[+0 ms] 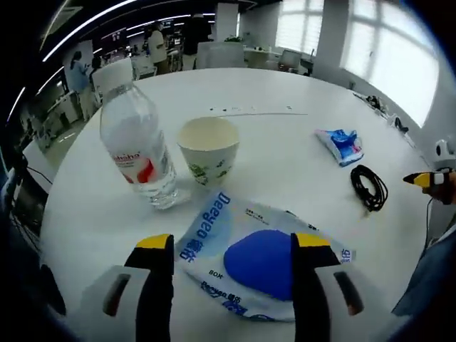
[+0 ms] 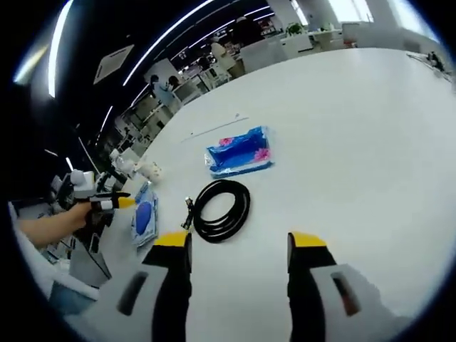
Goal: Arrange the tabletop items into an orderly group along one side of the table until the central work area is clear of visible clutter.
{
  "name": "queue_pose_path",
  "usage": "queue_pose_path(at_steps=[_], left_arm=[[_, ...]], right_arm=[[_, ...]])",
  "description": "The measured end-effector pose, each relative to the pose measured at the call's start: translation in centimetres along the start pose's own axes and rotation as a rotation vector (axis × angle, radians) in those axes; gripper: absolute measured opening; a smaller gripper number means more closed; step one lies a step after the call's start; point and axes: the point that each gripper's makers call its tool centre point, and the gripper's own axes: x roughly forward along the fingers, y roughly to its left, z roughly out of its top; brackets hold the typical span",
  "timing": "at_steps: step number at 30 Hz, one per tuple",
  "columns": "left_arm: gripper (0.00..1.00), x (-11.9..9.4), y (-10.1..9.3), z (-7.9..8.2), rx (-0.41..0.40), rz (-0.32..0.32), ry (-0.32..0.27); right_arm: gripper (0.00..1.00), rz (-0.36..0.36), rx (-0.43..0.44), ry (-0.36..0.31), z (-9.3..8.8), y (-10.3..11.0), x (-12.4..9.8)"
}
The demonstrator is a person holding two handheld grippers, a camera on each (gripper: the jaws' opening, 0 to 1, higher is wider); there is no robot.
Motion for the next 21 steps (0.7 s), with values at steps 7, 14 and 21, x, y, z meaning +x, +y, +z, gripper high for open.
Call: queue_pose_path(at_steps=[7, 14, 21], left_arm=[[0.64, 1.8, 0.5, -0.8, 0.009, -0.024, 0.039], [0.59, 2.9, 0.4, -0.6, -0.012, -0.045, 0.036], [0.45, 2.8, 0.9, -0.8, -0.028, -0.03, 0.034]], right_arm=[[0.48, 0.114, -0.021, 0.122, -3.1, 4.2, 1.8], [0.45, 0.322, 0.015, 0.228, -5.0, 11.9, 4.2], [0.42, 0.459, 0.035, 0.362, -6.9, 18.1, 7.5]])
